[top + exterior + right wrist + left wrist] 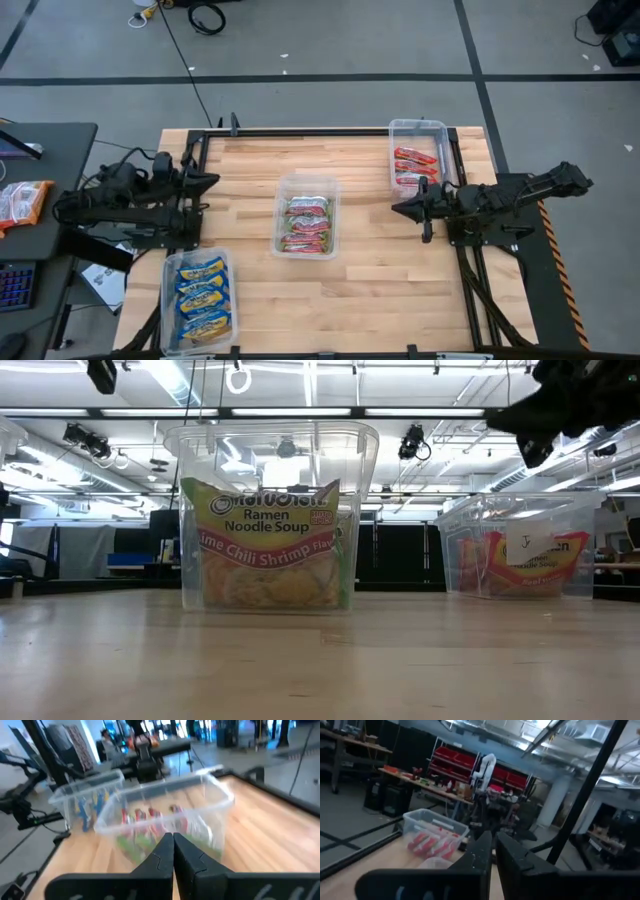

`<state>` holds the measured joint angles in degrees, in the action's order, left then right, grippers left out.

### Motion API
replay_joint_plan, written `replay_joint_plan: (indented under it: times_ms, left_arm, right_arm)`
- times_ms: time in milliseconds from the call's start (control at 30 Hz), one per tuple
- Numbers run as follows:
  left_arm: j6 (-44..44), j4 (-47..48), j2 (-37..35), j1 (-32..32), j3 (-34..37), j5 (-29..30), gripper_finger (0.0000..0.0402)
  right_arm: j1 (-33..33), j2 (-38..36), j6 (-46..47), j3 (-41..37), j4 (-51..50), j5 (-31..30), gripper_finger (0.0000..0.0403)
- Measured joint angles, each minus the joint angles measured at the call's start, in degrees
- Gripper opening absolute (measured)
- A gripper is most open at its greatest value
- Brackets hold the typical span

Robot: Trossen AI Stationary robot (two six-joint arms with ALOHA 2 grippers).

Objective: Sort Maruchan noodles
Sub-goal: Return to Home Position

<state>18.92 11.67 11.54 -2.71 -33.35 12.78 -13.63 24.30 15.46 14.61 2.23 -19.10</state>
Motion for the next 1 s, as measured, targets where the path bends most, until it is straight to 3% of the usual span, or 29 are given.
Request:
replay_joint_plan:
  times_ms: [167, 333, 467, 667, 767, 867, 1000]
  left_arm:
    - [1.44, -4.19, 0.03, -0.03, 0.01, -1.12, 0.0029]
    - [-10.94, -3.66, -0.01, -0.08, 0.01, -13.50, 0.0029]
    - [-18.06, -3.77, -0.12, -0.03, 0.03, -22.56, 0.0029]
    - [-22.30, -3.27, -0.12, -0.03, 0.25, -20.82, 0.0030]
    - [-22.51, -8.03, -0.78, -0.05, 3.56, -20.32, 0.0030]
    - [-22.94, -14.05, -2.28, -0.03, 8.32, -20.17, 0.0030]
    - [-24.48, -18.25, -5.05, -0.05, 13.57, -17.15, 0.0030]
  right_arm:
    - [0.00, 0.04, 2.57, 1.23, -3.03, -0.56, 0.0011]
    - [-1.45, -2.18, -3.49, 5.57, -3.10, 0.46, 0.0006]
    - [-4.19, -7.05, -7.74, 4.17, -0.79, 0.52, 0.0005]
    - [-6.19, -15.52, -4.83, -4.54, -0.48, -4.85, 0.0006]
    - [-6.19, -20.08, -3.82, -8.09, -0.54, -4.84, 0.0006]
    - [-5.66, -24.28, -4.70, -9.45, -0.28, -0.45, 0.0005]
    - [-3.85, -23.90, -4.08, -10.10, 0.75, 8.90, 0.0005]
